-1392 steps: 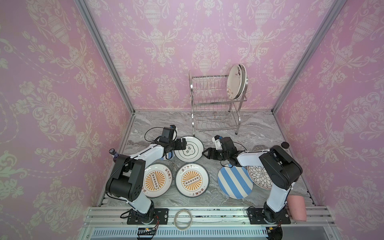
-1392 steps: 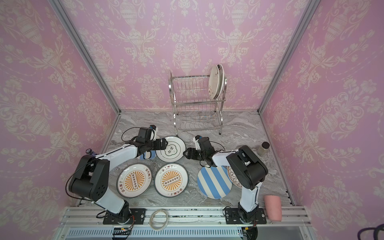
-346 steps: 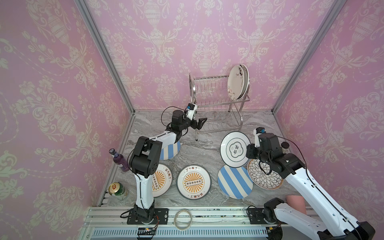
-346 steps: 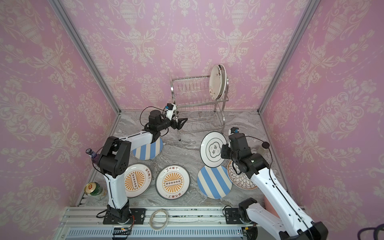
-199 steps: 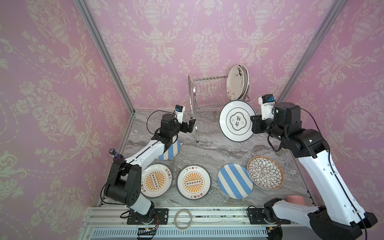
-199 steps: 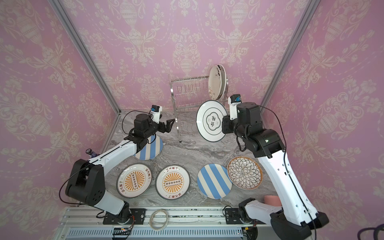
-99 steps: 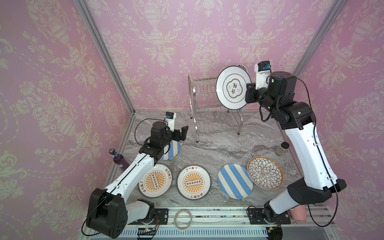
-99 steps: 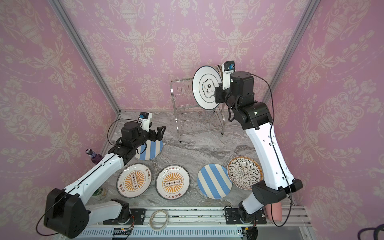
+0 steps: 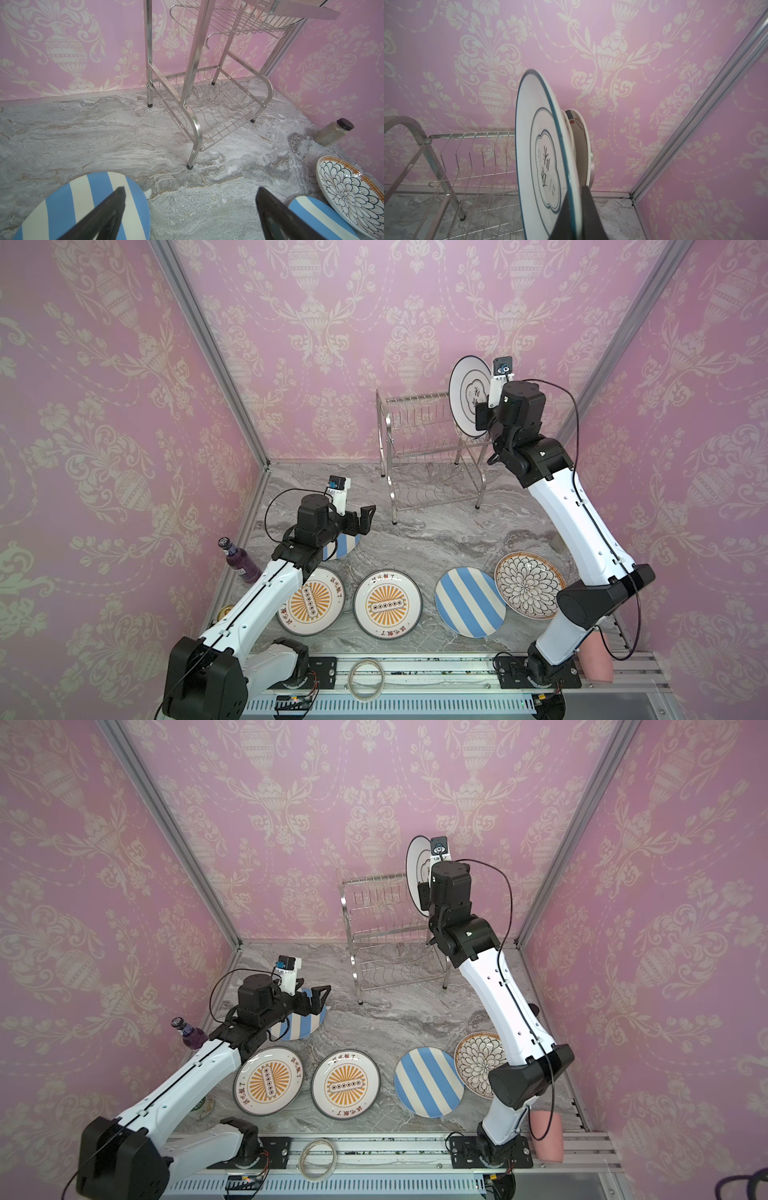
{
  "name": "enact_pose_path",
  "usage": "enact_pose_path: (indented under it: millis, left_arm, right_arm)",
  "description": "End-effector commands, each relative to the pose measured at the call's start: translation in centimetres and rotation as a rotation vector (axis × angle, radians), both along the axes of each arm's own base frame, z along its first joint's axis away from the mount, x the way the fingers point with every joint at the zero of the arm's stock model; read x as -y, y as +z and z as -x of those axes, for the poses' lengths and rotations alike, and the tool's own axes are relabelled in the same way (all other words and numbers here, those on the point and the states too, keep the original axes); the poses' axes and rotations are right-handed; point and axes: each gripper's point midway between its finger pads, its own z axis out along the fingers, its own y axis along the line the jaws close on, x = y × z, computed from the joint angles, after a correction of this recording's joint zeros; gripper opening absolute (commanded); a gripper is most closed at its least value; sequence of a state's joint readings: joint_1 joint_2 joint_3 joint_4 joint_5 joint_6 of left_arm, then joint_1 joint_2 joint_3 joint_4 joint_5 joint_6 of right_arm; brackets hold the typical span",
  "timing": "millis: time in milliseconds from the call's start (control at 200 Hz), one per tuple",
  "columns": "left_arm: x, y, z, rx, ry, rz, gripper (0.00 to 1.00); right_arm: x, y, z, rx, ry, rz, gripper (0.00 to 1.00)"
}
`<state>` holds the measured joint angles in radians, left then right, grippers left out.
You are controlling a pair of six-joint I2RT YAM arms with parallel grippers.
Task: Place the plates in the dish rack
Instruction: 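Lift the upright green-rimmed plate into the rack slots with the right gripper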
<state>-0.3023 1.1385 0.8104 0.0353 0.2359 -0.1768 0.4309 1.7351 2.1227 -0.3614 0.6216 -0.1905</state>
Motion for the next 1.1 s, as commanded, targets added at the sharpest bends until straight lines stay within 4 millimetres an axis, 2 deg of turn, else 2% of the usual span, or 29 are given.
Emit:
enact_pose_path:
  millis: [0, 130, 445, 585, 896, 1096]
  left_arm:
    - [0.1, -0.5, 0.6, -0.009, -0.03, -0.008, 0.99]
    - [-0.1, -0.8, 0.5, -0.011, -0.014, -0.004, 0.99]
    - [-0.4, -1.3, 0.4, -0.011, -0.002, -0.023, 0.99]
    - [-0.6, -2.0, 0.2, -0.023, -0.001, -0.05, 0.99]
    - [-0.7, -2.1, 0.2, -0.026, 0.002, -0.06, 0.99]
    - [-0.8, -2.6, 0.1, -0.041, 0.003, -0.063, 0.99]
  right_arm:
    - [0.8, 2.8, -0.1, 0.108, -0.096, 0.029, 0.0]
    - [0.1, 1.7, -1.4, 0.094, -0.093, 0.043, 0.0]
    - [-0.3, 0.6, -3.5, 0.093, -0.144, 0.079, 0.0]
    - [-0.5, -0.5, -4.6, 0.077, -0.172, 0.105, 0.0]
    - [-0.9, -0.8, -5.8, 0.092, -0.168, 0.093, 0.0]
    - [-1.2, -2.1, -6.7, 0.064, -0.146, 0.074, 0.0]
